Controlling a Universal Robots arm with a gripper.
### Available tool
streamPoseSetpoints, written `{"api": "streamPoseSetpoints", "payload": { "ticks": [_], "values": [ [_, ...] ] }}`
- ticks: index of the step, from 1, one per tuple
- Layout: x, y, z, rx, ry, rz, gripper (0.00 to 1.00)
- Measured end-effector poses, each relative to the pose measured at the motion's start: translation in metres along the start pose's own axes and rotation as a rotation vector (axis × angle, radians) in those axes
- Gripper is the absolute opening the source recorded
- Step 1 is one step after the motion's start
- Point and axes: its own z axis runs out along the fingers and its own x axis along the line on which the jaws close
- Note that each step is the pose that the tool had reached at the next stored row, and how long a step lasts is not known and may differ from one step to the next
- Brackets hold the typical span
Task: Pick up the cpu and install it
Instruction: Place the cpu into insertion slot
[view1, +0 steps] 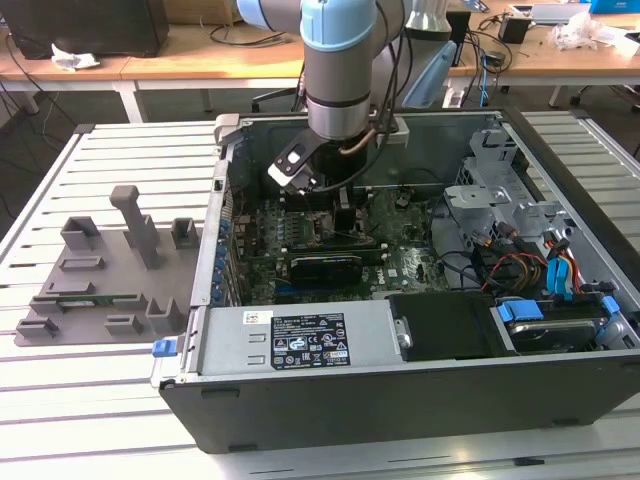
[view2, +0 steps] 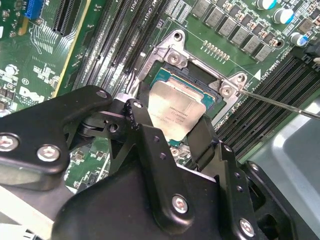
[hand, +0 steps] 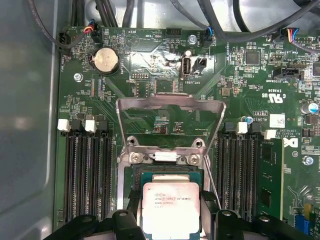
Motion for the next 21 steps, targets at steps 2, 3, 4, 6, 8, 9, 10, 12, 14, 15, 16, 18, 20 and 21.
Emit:
{"api": "streamPoseSetpoints", "payload": {
  "ticks": [2, 3, 4, 6, 8, 9, 10, 12, 14, 15, 16, 18, 20, 21],
  "values": [
    [0.0001, 0.0000, 0.0012, 0.0000, 0.0001, 0.001, 0.55],
    [0.0000, -0.0001, 0.0016, 0.0000, 0.0000, 0.002, 0.55],
    [0.0000, -0.0001, 0.0019, 0.0002, -0.0003, 0.004, 0.55],
    [0.0002, -0.0001, 0.0021, 0.0001, -0.0002, 0.005, 0.55],
    [0.0006, -0.0001, 0.0023, 0.0000, -0.0001, 0.006, 0.55],
    [0.0009, -0.0001, 0.0024, 0.0001, -0.0003, 0.006, 0.55],
    [0.0013, -0.0001, 0.0025, 0.0001, -0.0003, 0.007, 0.55],
    [0.0018, -0.0001, 0.0025, 0.0002, -0.0004, 0.008, 0.55],
    [0.0026, 0.0000, 0.0026, 0.0001, -0.0004, 0.008, 0.55],
    [0.0026, 0.0000, 0.0026, 0.0001, -0.0004, 0.009, 0.55],
    [0.0026, 0.0000, 0.0026, 0.0001, -0.0004, 0.009, 0.55],
    [0.0027, -0.0001, 0.0028, 0.0001, -0.0003, 0.009, 0.55],
    [0.0027, -0.0001, 0.0034, 0.0002, -0.0005, 0.009, 0.55],
    [0.0027, -0.0001, 0.0034, 0.0001, -0.0004, 0.009, 0.55]
  ]
}}
